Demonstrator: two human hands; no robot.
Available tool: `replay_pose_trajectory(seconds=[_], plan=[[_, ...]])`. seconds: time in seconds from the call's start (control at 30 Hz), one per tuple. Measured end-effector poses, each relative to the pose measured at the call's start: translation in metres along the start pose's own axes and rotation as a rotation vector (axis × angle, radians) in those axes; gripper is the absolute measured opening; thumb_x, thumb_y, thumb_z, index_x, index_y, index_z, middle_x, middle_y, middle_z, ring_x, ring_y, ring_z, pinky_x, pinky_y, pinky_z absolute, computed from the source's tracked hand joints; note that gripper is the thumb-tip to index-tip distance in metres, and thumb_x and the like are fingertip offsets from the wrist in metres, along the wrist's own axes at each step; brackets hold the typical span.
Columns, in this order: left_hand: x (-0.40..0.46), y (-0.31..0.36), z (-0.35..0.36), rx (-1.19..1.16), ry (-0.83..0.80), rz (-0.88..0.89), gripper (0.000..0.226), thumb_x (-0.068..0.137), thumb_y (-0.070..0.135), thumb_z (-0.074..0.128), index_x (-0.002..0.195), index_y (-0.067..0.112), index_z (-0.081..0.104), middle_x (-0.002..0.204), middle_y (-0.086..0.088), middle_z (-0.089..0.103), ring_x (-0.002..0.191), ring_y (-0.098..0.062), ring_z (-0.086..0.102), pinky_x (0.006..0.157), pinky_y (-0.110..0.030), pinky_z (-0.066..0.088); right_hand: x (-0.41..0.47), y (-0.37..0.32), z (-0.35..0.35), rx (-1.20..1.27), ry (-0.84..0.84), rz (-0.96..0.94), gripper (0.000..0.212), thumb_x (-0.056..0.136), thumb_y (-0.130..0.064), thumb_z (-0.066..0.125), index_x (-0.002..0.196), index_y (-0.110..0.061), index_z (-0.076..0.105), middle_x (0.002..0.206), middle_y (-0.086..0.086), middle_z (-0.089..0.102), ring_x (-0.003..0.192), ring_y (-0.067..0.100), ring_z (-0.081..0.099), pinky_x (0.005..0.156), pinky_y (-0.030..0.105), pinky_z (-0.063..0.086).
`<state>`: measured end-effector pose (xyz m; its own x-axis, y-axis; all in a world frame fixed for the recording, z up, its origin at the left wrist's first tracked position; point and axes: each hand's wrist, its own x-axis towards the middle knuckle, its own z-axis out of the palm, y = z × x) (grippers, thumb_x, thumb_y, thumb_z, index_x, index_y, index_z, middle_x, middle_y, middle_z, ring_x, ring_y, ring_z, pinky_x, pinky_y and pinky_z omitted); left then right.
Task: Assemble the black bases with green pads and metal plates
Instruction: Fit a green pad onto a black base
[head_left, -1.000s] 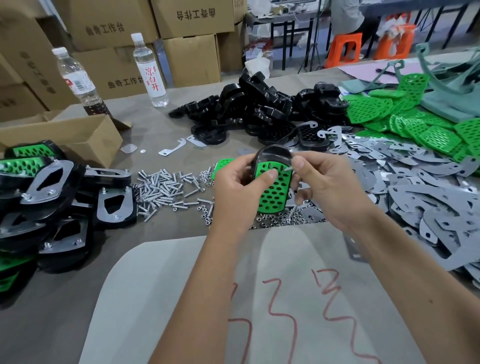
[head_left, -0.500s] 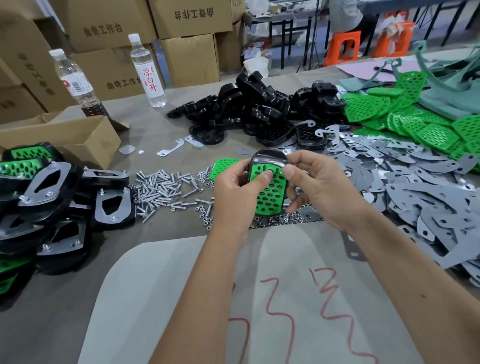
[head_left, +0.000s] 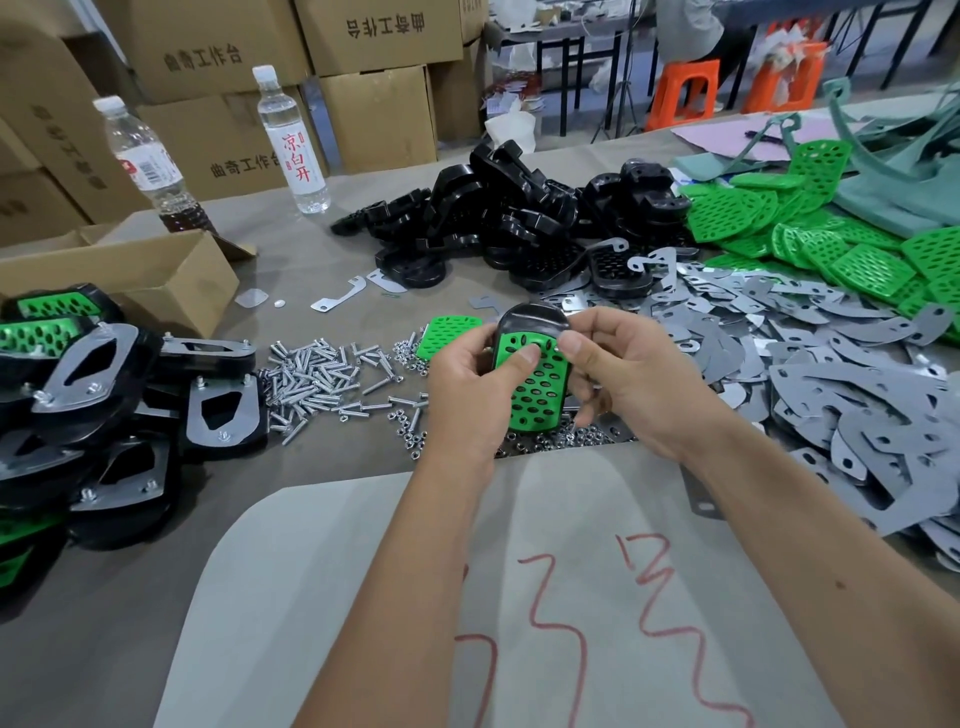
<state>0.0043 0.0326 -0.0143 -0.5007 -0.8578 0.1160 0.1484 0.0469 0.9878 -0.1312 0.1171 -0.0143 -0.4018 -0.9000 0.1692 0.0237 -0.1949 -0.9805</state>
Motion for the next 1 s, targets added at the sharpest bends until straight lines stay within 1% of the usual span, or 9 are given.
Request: replay_pose_trajectory(seconds=[0.1, 0.17, 0.27, 0.37, 0.47, 0.63, 0.77, 0.9, 1.0], plan=[[0.001, -0.001, 0.0, -0.035, -0.006, -0.043, 0.017, 0.092, 0.003, 0.071, 0.102, 0.015, 0.077, 0.093, -0.009, 0.078, 0.083, -0.022, 0.071, 0.077, -0.041, 0.056, -0.001, -0.002, -0.001, 0.003, -0.019, 0.007, 0.015, 0.089, -0.038, 0.069, 0.092, -0.023, 0.069, 0.063, -0.003, 0.056, 0.049, 0.01, 0.052, 0.043, 0.021, 0.05], [0.0, -0.001, 0.0, -0.075, -0.008, -0.087, 0.016, 0.092, 0.003, 0.071, 0.102, 0.013, 0.077, 0.094, -0.009, 0.077, 0.085, -0.024, 0.07, 0.079, -0.044, 0.056, -0.001, -0.004, -0.002, 0.016, -0.029, 0.012, 0.018, 0.09, -0.038, 0.068, 0.094, -0.02, 0.068, 0.06, -0.001, 0.054, 0.047, 0.009, 0.05, 0.043, 0.02, 0.049], [0.002, -0.003, 0.002, -0.005, 0.007, -0.027, 0.016, 0.092, 0.002, 0.071, 0.101, 0.014, 0.076, 0.092, -0.007, 0.077, 0.083, -0.02, 0.07, 0.077, -0.039, 0.056, -0.001, -0.003, 0.0, -0.012, -0.013, 0.01, 0.018, 0.089, -0.036, 0.068, 0.094, -0.019, 0.066, 0.059, -0.001, 0.054, 0.044, 0.011, 0.05, 0.042, 0.021, 0.048], [0.003, -0.003, 0.002, 0.074, 0.015, 0.021, 0.015, 0.092, 0.002, 0.071, 0.1, 0.014, 0.076, 0.089, -0.003, 0.077, 0.079, -0.014, 0.07, 0.072, -0.03, 0.057, -0.001, -0.004, 0.001, -0.062, 0.01, 0.006, 0.011, 0.087, -0.039, 0.069, 0.088, -0.028, 0.068, 0.06, 0.0, 0.055, 0.044, 0.015, 0.05, 0.039, 0.025, 0.045], [0.002, -0.002, 0.001, 0.059, 0.01, -0.008, 0.013, 0.093, 0.003, 0.071, 0.103, 0.01, 0.076, 0.092, -0.008, 0.078, 0.081, -0.018, 0.071, 0.073, -0.035, 0.059, -0.002, -0.007, -0.001, -0.045, -0.023, 0.005, 0.015, 0.092, -0.038, 0.067, 0.078, -0.038, 0.071, 0.057, -0.002, 0.053, 0.04, 0.01, 0.049, 0.036, 0.016, 0.04], [0.003, -0.003, 0.004, 0.237, 0.064, 0.099, 0.009, 0.091, 0.008, 0.074, 0.098, 0.012, 0.074, 0.088, -0.004, 0.077, 0.083, -0.024, 0.072, 0.079, -0.042, 0.06, 0.0, -0.003, -0.001, -0.095, 0.023, 0.003, 0.016, 0.097, -0.033, 0.069, 0.081, -0.039, 0.068, 0.063, 0.0, 0.056, 0.044, 0.017, 0.05, 0.045, 0.029, 0.043], [0.0, 0.0, 0.004, 0.157, 0.072, 0.048, 0.008, 0.086, 0.013, 0.075, 0.092, 0.019, 0.074, 0.087, -0.002, 0.078, 0.082, -0.023, 0.073, 0.081, -0.049, 0.061, 0.0, -0.002, -0.004, -0.049, -0.019, -0.004, 0.009, 0.092, -0.041, 0.068, 0.086, -0.035, 0.071, 0.057, -0.001, 0.054, 0.041, 0.014, 0.048, 0.041, 0.023, 0.046], [-0.002, 0.001, 0.007, 0.235, 0.161, 0.129, 0.012, 0.085, 0.016, 0.081, 0.091, 0.018, 0.071, 0.082, 0.001, 0.076, 0.079, -0.021, 0.074, 0.075, -0.048, 0.061, 0.0, 0.003, 0.002, -0.265, 0.205, -0.062, 0.028, 0.092, -0.043, 0.073, 0.09, -0.017, 0.065, 0.063, 0.003, 0.061, 0.041, 0.022, 0.057, 0.037, 0.035, 0.05], [-0.007, 0.002, 0.012, 0.292, 0.228, 0.211, 0.023, 0.079, 0.016, 0.084, 0.083, 0.023, 0.063, 0.073, 0.004, 0.074, 0.068, -0.013, 0.072, 0.064, -0.041, 0.061, 0.001, 0.006, 0.003, -0.579, 0.288, -0.18, 0.033, 0.105, -0.033, 0.058, 0.078, -0.014, 0.059, 0.058, 0.004, 0.058, 0.041, 0.018, 0.055, 0.041, 0.035, 0.049]])
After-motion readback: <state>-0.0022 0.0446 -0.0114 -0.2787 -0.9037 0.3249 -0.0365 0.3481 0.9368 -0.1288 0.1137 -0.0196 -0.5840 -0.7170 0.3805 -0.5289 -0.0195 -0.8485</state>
